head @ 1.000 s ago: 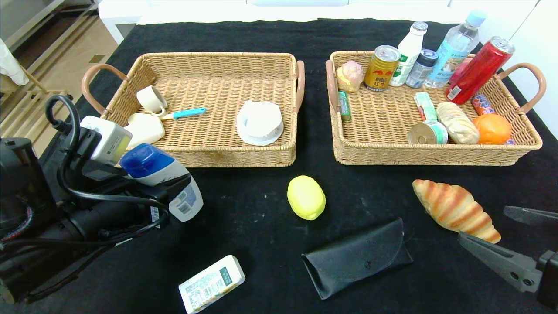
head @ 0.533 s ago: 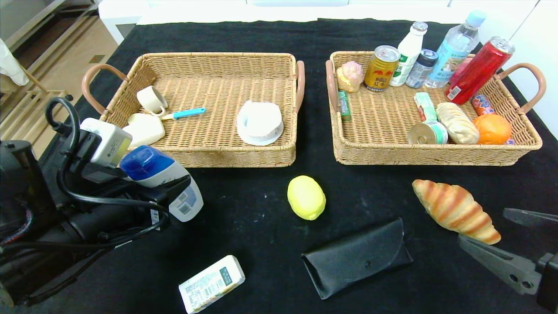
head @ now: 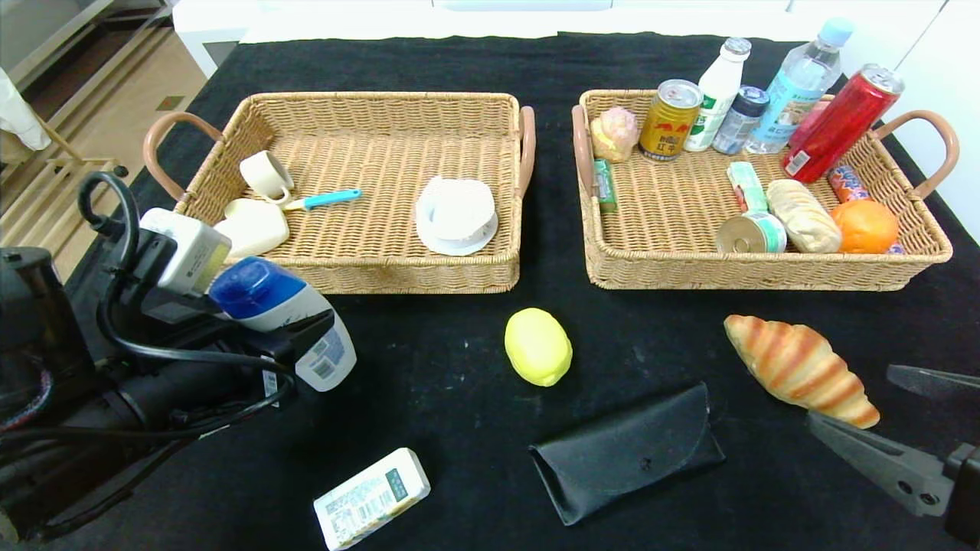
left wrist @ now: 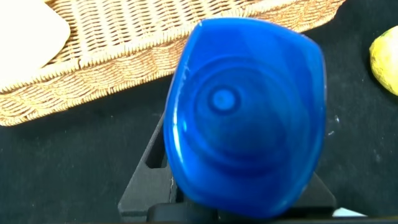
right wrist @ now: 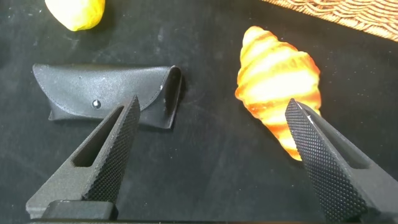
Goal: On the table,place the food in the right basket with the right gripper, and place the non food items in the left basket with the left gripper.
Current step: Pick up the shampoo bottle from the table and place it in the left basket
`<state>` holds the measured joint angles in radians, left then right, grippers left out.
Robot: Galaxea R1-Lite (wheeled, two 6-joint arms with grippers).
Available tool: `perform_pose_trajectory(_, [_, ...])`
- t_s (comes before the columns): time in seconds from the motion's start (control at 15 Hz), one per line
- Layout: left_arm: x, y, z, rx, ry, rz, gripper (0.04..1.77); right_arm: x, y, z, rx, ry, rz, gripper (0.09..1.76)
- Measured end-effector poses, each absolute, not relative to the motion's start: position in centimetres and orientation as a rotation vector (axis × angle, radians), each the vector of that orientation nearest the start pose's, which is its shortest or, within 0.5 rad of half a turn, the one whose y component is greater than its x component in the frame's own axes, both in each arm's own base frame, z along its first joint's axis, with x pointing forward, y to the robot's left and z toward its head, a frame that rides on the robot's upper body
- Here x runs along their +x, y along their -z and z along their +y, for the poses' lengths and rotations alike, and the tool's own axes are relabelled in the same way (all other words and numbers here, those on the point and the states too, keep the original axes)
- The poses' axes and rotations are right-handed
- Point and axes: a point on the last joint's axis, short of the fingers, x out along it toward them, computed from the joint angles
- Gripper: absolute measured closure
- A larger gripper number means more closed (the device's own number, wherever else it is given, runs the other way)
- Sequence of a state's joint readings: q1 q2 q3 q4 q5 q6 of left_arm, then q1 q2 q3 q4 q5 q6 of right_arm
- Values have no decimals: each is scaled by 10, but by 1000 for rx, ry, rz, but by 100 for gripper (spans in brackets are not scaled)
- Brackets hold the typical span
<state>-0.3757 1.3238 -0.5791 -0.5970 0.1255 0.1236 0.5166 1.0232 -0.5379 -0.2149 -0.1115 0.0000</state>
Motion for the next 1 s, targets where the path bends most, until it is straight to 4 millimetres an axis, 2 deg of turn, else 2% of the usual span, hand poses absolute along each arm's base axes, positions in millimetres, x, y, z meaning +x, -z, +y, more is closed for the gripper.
perform_pose_trajectory(0.4, [163, -253, -67, 142, 263, 39, 114, 108, -215, 57, -80, -403, 252, 14])
perform_pose_trajectory(0.67, [152, -298, -62, 132, 260, 4, 114, 104, -215, 56, -77, -409, 247, 14])
perform_pose_trajectory(0.8, [164, -316, -60, 128, 238, -8, 114, 104, -215, 56, -79, -413, 248, 14])
perform_pose_trajectory(1.0, [199, -338, -61, 120, 212, -32, 114, 103, -214, 56, -83, -417, 259, 14])
